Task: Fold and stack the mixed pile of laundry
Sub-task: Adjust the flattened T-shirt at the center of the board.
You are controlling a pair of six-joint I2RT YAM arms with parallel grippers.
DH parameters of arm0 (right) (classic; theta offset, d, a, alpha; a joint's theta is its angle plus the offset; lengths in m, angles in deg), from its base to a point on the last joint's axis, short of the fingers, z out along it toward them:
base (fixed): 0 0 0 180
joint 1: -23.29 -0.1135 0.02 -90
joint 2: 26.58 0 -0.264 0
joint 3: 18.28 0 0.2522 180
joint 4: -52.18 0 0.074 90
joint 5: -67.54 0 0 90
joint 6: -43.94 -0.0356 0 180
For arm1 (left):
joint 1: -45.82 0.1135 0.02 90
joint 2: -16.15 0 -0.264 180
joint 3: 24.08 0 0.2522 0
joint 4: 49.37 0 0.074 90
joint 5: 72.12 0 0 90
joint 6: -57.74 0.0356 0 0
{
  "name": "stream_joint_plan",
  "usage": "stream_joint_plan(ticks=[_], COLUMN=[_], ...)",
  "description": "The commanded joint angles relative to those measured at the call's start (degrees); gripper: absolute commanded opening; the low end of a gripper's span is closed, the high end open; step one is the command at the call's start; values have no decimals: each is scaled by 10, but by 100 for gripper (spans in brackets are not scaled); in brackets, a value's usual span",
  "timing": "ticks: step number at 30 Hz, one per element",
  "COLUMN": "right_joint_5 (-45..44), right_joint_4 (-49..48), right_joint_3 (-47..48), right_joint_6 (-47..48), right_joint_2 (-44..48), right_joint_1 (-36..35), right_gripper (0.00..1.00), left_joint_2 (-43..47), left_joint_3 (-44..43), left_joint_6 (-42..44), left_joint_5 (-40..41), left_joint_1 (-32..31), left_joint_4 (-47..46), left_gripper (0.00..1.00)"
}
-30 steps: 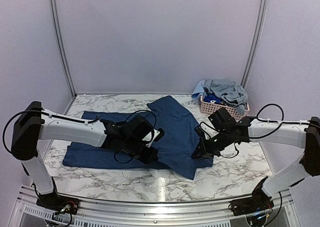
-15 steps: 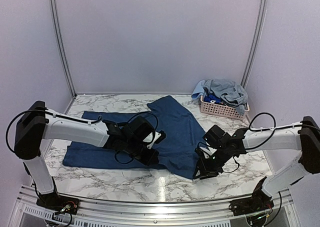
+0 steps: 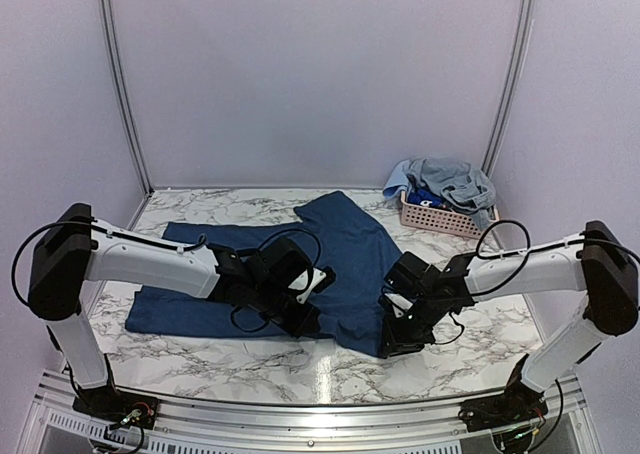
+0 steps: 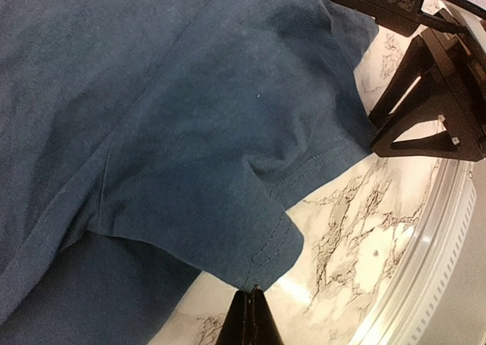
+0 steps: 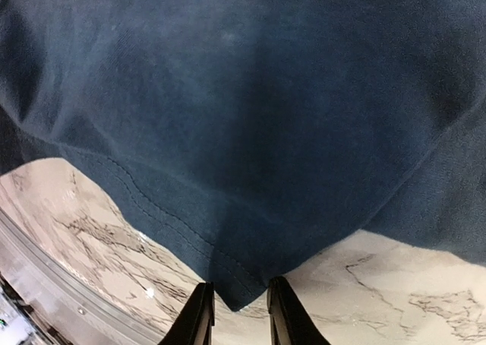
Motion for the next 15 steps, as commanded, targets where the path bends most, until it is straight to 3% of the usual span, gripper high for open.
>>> stream_joint_plan(ticks=[1,4,5,15], right_joint_5=[-19,-26,-30,-96], right_joint_4=[-1,5,11,65], right_joint_3=[-3,-3,3,101], right_joint_6=[-6,-8,-7,18], right_joint_2=[-24,-24,-21,34], right_joint_1=[-8,-9,-8,-2], right_gripper=[21,1,0,0], left_joint_2=[-8,-7,-6,25], left_joint_3=[6,6,6,-4], left_joint_6=[6,7,6,10], left_joint_5=[-1,1,2,20], left_joint_1=[-4,-4,-4,4], left_joint_4=[-8,-10,-11,-10], left_gripper=[0,0,0,0])
